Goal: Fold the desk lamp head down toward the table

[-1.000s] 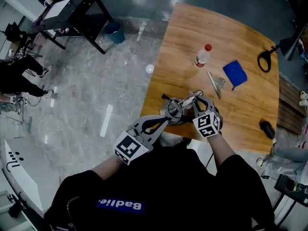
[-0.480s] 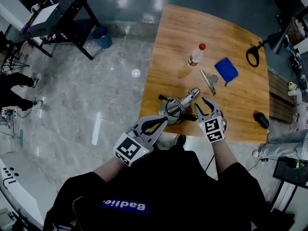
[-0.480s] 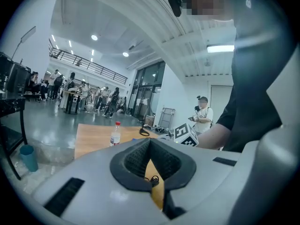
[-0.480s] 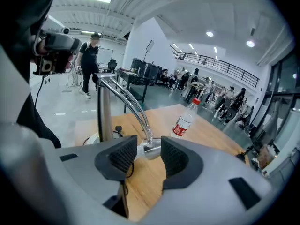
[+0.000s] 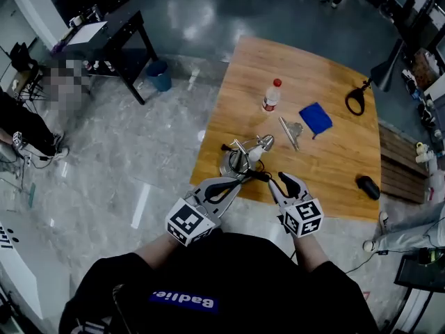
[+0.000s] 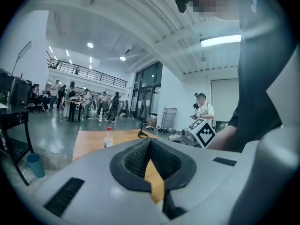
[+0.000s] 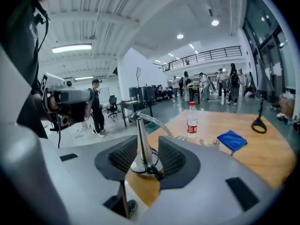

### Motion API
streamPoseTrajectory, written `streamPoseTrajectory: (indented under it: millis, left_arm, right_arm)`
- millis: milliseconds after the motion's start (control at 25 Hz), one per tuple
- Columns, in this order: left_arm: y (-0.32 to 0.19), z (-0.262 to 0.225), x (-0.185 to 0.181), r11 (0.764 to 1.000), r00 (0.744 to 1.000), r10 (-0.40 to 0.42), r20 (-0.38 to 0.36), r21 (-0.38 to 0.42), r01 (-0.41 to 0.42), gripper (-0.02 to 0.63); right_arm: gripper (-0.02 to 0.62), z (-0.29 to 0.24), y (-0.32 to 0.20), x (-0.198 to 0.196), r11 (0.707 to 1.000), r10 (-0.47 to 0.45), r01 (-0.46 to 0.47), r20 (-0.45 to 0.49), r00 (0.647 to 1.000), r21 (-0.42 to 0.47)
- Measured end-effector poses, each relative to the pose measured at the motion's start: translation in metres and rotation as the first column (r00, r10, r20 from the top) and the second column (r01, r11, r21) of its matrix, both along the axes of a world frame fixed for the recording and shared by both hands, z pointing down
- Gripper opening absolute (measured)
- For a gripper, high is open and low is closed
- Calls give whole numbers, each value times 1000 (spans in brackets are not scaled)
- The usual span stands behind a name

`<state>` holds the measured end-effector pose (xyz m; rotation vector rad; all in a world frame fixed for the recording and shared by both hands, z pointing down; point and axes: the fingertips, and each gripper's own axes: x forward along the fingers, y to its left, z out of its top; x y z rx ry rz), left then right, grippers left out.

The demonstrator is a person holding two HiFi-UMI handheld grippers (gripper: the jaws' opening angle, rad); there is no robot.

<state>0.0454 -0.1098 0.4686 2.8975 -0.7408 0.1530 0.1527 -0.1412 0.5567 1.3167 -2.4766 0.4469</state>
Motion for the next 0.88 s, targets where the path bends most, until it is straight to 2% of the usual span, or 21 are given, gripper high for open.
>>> streamPoseTrajectory:
  millis: [200, 320, 440, 640, 880]
  left_arm:
    - [64, 3, 41, 998, 998, -48, 39, -34, 50, -2]
    - [95, -2, 51, 996, 997, -62, 53, -55, 65, -2]
    - [113, -20, 53, 997, 997, -67, 32, -45, 68, -2]
    - [134, -27, 51, 999, 999, -41, -16, -37, 40, -2]
    - [147, -32, 28, 999, 998, 25, -58, -26, -26, -2]
  right_arm:
    - [143, -19, 73, 11, 994, -105, 102, 115, 988, 31]
    - [141, -35, 112, 8, 989, -145, 140, 190, 971, 38]
    - [130, -67, 140, 1, 984, -177, 161, 254, 951, 81]
    - [23, -106, 168, -12, 968, -212, 166, 254, 944, 190]
    - [6, -126, 180, -44, 959, -197, 138, 234, 952, 247]
